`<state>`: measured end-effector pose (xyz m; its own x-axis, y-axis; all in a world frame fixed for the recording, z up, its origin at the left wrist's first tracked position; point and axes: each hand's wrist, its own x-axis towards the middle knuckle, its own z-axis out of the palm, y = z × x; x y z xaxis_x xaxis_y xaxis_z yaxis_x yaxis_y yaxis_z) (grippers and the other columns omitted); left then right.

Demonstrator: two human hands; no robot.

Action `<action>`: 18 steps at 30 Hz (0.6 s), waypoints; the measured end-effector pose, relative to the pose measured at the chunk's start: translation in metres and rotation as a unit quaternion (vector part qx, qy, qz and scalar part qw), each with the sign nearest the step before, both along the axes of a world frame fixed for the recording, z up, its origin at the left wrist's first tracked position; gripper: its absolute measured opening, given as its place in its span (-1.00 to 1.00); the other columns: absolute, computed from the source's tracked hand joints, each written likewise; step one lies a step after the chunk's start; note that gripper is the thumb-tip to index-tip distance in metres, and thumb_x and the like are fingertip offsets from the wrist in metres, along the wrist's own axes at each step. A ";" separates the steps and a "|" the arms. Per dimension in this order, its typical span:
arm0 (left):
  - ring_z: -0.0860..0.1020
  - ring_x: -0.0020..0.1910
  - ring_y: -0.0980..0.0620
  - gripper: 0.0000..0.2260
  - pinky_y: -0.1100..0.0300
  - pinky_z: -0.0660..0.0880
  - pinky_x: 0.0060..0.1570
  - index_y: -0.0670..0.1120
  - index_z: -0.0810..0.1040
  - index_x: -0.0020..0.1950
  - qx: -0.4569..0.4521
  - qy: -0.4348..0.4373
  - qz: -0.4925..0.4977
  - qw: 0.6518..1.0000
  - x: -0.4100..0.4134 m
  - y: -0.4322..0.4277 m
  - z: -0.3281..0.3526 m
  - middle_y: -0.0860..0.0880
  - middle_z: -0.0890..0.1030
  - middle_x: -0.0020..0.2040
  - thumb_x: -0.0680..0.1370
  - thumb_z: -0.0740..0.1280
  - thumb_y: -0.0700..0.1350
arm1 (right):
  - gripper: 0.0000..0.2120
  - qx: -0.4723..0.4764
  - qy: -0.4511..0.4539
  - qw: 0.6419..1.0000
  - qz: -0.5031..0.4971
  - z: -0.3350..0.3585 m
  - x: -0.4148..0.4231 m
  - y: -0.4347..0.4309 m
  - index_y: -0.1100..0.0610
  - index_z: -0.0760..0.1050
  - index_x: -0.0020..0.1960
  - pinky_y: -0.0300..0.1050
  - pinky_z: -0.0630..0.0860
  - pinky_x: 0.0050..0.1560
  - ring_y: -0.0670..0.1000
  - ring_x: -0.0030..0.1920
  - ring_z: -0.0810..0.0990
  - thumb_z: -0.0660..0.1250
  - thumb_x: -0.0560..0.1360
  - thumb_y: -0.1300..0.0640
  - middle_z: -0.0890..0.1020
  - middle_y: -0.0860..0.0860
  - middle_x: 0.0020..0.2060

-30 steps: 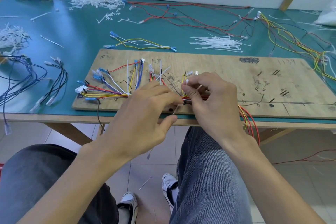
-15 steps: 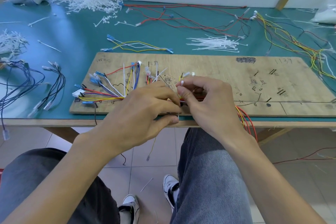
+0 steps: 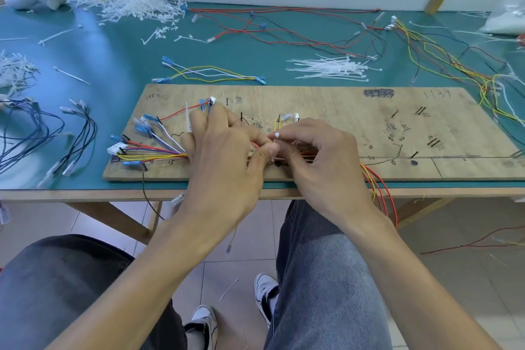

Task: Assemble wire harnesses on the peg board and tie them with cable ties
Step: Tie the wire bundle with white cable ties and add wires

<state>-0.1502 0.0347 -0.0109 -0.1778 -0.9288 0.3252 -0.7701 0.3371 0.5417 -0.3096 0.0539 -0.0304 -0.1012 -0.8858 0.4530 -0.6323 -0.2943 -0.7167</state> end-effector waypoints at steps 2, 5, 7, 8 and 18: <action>0.27 0.17 -0.07 -0.90 0.11 0.10 0.09 0.17 0.70 -0.03 0.008 -0.006 0.001 1.000 -0.001 -0.001 0.002 0.07 0.28 -0.04 0.59 0.42 0.14 | -0.91 -0.007 0.003 1.000 -0.004 -0.001 0.000 0.000 0.11 0.76 0.01 -0.01 0.57 0.09 -0.05 0.02 0.67 0.50 0.54 0.24 0.74 -0.09 -0.06; 0.29 0.20 -0.11 -0.90 -0.02 0.23 0.17 0.16 0.71 -0.02 0.018 -0.008 -0.003 1.000 -0.002 -0.003 0.004 0.05 0.30 -0.03 0.59 0.43 0.13 | -0.90 -0.017 0.007 1.000 -0.006 -0.002 0.000 0.000 0.11 0.75 0.00 -0.02 0.56 0.08 -0.04 0.01 0.67 0.51 0.53 0.25 0.74 -0.09 -0.07; 0.29 0.21 -0.13 -0.90 -0.13 0.30 0.25 0.15 0.71 -0.01 0.026 -0.005 -0.008 1.000 -0.002 -0.003 0.005 0.04 0.30 -0.02 0.60 0.43 0.13 | -0.89 -0.022 0.012 1.000 -0.007 -0.002 0.000 -0.001 0.10 0.75 0.00 -0.03 0.56 0.08 -0.05 0.01 0.67 0.50 0.53 0.25 0.74 -0.09 -0.07; 0.29 0.20 -0.13 -0.89 -0.17 0.32 0.26 0.15 0.72 -0.01 0.028 -0.001 -0.011 1.000 -0.002 -0.003 0.005 0.04 0.30 -0.02 0.59 0.43 0.13 | -0.88 -0.022 0.012 1.000 -0.005 -0.002 0.000 -0.001 0.10 0.75 0.00 -0.04 0.56 0.08 -0.05 0.01 0.67 0.50 0.52 0.26 0.74 -0.09 -0.07; 0.23 0.14 -0.03 -0.92 -0.12 0.30 0.26 0.25 0.63 -0.10 0.041 0.030 -0.016 0.999 -0.002 -0.004 0.007 0.21 0.22 -0.10 0.59 0.42 0.15 | -0.87 -0.034 0.014 0.999 -0.011 -0.004 0.000 -0.001 0.09 0.76 -0.01 -0.04 0.57 0.04 -0.05 -0.03 0.67 0.51 0.52 0.28 0.74 -0.09 -0.10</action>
<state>-0.1519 0.0306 -0.0036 -0.1901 -0.9469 0.2593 -0.7247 0.3135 0.6136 -0.3093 0.0528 -0.0339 -0.1072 -0.8505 0.5149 -0.6584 -0.3273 -0.6778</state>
